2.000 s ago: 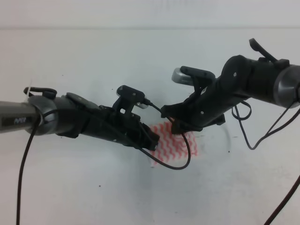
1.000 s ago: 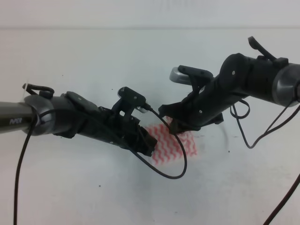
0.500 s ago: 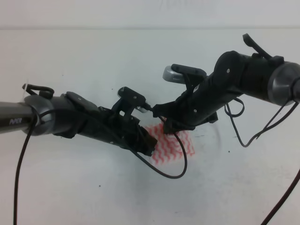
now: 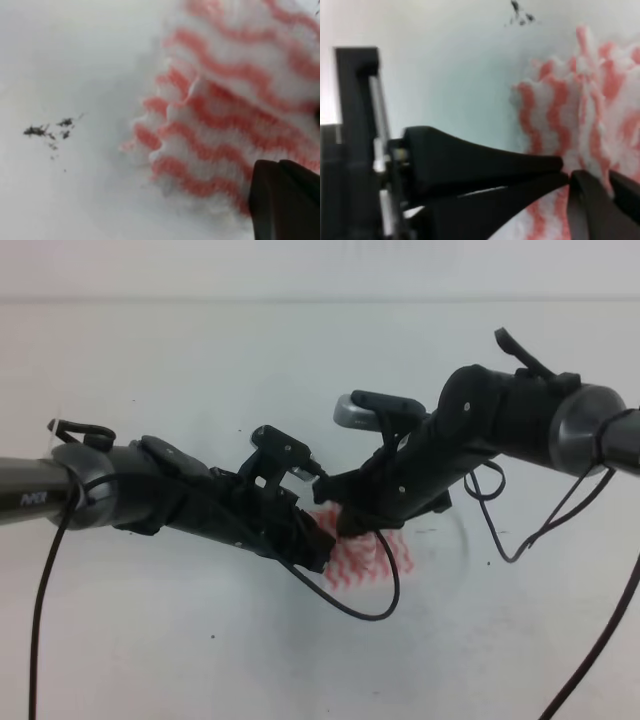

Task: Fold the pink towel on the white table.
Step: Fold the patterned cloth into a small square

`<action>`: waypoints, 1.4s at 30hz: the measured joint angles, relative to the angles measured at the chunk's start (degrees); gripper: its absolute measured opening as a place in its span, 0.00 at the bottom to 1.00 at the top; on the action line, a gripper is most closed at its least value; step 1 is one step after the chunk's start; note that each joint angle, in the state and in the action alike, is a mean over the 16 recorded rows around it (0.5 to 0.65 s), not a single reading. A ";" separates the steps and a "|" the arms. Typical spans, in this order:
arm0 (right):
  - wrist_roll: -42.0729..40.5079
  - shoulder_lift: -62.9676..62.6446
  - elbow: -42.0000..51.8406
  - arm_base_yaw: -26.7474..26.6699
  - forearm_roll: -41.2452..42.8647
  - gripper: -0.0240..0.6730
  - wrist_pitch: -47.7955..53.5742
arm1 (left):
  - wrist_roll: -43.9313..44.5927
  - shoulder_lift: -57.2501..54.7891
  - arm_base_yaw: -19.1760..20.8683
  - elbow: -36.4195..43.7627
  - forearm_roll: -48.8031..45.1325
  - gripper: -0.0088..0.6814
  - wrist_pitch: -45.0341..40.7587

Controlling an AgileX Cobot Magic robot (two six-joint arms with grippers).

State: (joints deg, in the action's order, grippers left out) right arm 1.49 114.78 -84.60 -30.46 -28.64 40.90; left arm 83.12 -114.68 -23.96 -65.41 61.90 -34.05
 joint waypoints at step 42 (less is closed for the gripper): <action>0.00 0.99 -0.01 -0.01 -0.42 0.02 -1.05 | 2.24 4.88 1.37 0.13 -2.02 0.01 -1.67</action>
State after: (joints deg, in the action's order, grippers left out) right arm 1.50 115.77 -84.61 -30.47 -29.06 39.85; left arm 85.36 -109.80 -22.60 -65.29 59.88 -35.72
